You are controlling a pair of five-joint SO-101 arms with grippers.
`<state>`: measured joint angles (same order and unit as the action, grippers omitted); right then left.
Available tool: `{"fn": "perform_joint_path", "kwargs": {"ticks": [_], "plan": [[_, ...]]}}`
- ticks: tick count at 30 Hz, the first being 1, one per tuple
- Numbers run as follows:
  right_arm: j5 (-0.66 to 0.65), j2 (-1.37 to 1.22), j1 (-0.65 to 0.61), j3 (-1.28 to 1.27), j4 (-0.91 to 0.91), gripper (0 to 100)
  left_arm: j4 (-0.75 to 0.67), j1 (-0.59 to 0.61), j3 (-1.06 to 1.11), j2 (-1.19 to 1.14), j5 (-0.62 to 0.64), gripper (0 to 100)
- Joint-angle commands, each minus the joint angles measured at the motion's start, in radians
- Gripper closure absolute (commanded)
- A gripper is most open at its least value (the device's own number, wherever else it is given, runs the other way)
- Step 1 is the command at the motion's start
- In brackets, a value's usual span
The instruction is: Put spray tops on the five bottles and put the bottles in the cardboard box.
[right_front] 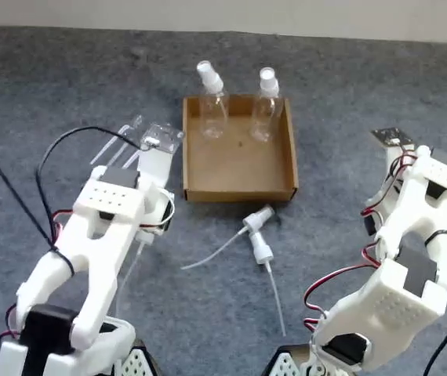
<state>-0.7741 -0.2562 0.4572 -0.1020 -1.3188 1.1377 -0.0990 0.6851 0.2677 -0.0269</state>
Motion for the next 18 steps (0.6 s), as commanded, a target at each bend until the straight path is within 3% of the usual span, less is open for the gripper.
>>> {"fn": "perform_joint_path", "kwargs": {"ticks": [1, 10, 18], "plan": [[-0.009, 0.013, 0.005, 0.005, 0.004, 72.0, -0.040, 0.018, 0.044, 0.058, 0.023, 100], [-0.009, 0.010, -0.008, 0.004, 0.007, 72.2, -0.061, 0.022, 0.064, 0.058, 0.021, 100], [-0.009, 0.002, -0.031, 0.004, 0.013, 82.1, -0.060, 0.022, 0.064, 0.058, 0.021, 100]]}}
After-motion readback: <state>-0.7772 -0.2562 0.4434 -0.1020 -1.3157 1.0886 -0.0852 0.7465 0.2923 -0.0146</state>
